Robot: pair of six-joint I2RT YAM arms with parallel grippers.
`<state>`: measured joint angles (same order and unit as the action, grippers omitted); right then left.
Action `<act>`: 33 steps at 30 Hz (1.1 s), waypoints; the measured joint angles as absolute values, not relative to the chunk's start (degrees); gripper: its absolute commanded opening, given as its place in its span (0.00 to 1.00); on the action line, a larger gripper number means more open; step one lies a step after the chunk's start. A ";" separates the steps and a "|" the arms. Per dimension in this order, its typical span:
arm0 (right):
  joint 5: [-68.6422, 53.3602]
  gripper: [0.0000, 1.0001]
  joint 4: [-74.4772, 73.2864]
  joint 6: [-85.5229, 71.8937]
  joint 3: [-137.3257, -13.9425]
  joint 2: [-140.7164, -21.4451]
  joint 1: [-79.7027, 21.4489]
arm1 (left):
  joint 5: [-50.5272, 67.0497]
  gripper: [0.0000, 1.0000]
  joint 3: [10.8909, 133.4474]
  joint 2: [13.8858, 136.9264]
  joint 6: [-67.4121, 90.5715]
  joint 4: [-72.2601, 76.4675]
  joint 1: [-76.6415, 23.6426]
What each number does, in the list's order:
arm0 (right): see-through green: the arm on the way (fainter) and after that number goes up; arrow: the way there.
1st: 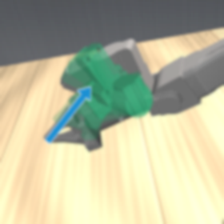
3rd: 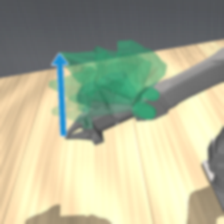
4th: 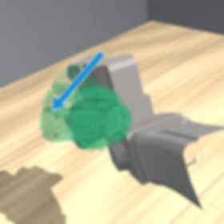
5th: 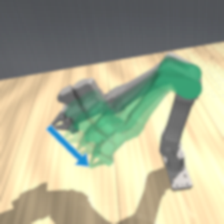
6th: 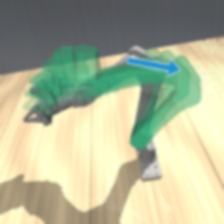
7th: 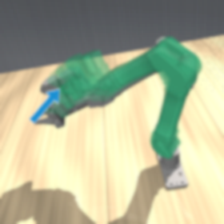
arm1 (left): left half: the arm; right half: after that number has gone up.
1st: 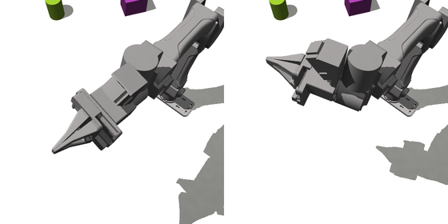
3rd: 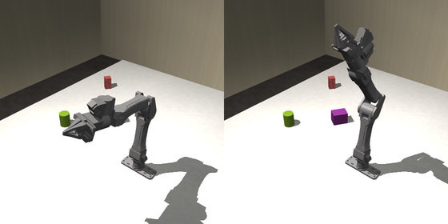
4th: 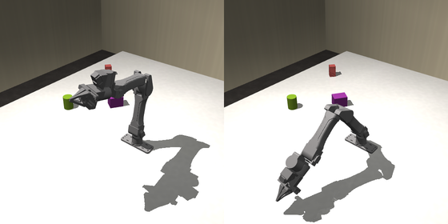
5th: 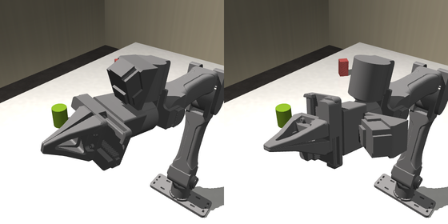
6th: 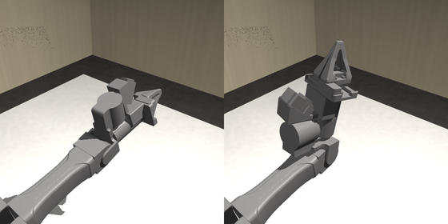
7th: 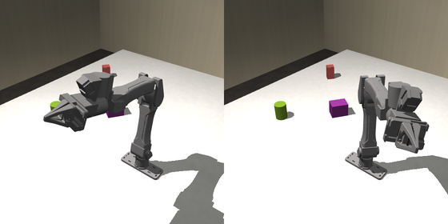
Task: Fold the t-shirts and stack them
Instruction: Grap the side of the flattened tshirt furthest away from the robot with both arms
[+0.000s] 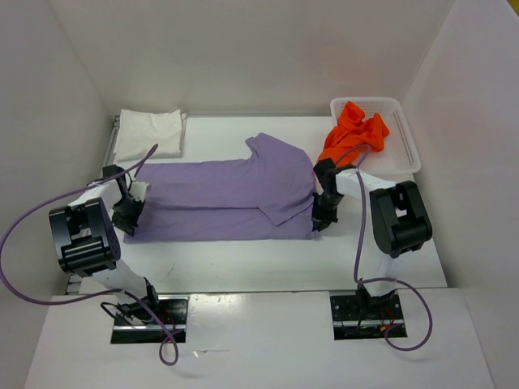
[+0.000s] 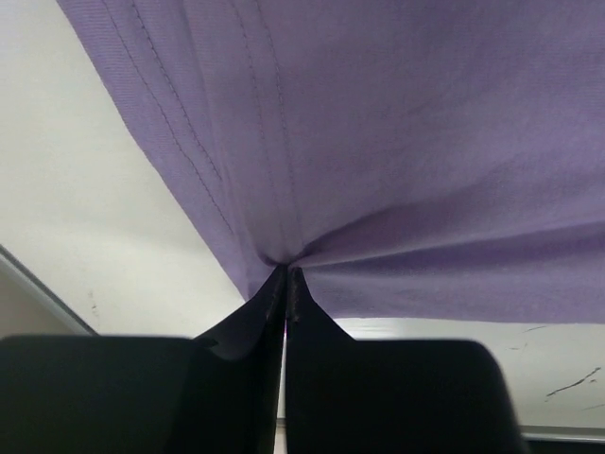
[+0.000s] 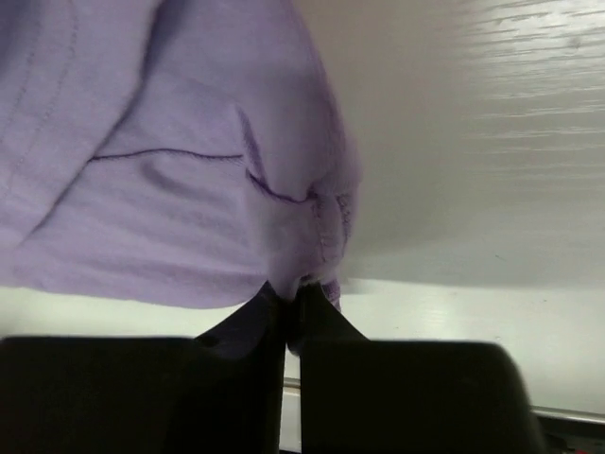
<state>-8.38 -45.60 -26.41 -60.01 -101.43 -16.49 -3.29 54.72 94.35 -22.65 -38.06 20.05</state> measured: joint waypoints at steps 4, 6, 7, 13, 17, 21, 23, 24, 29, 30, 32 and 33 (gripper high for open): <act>-9.82 0.00 -46.11 -26.96 -59.81 -100.31 -16.53 | -4.84 0.00 54.00 92.14 -25.23 -39.00 20.10; -9.96 0.00 -47.31 -27.07 -59.81 -98.59 -16.60 | -5.63 0.00 53.98 88.86 -27.00 -40.91 20.21; -10.07 0.00 -48.14 -27.16 -59.83 -97.41 -16.60 | -5.89 0.00 54.00 87.05 -27.73 -41.76 20.29; -10.50 0.00 -55.18 -27.16 -59.81 -86.63 -16.75 | -7.75 0.00 54.02 76.29 -32.62 -49.06 20.71; -10.83 0.05 -59.31 -27.18 -59.79 -83.29 -16.75 | -8.40 0.00 53.67 73.87 -34.44 -53.91 20.78; -11.11 0.19 -62.87 -27.49 -59.79 -80.97 -16.86 | -9.61 0.21 52.56 71.33 -35.88 -57.98 20.78; -11.18 0.34 -64.38 -27.75 -59.79 -79.33 -17.02 | -10.61 0.55 52.36 70.13 -36.84 -59.90 20.78; -11.14 0.44 -65.14 -27.83 -59.79 -78.54 -17.12 | -11.16 0.69 52.36 69.63 -37.23 -60.77 20.84; -10.41 0.54 -67.88 -28.27 -59.72 -77.41 -18.74 | -13.67 0.84 52.29 68.10 -37.78 -63.31 20.91; -10.20 0.54 -68.27 -28.38 -59.72 -77.41 -18.92 | -14.13 0.85 52.29 67.75 -37.78 -63.48 20.91; -9.34 0.54 -69.60 -28.69 -60.49 -77.45 -19.35 | -14.74 0.85 52.38 67.35 -37.91 -63.48 20.93; -8.62 0.54 -70.37 -28.75 -61.65 -77.67 -19.75 | -14.85 0.86 52.75 67.37 -37.95 -63.48 20.93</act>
<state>-8.62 -70.37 -28.75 -61.65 -77.67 -19.75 -14.85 52.75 67.37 -37.95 -63.48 20.93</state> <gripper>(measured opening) 0.543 0.851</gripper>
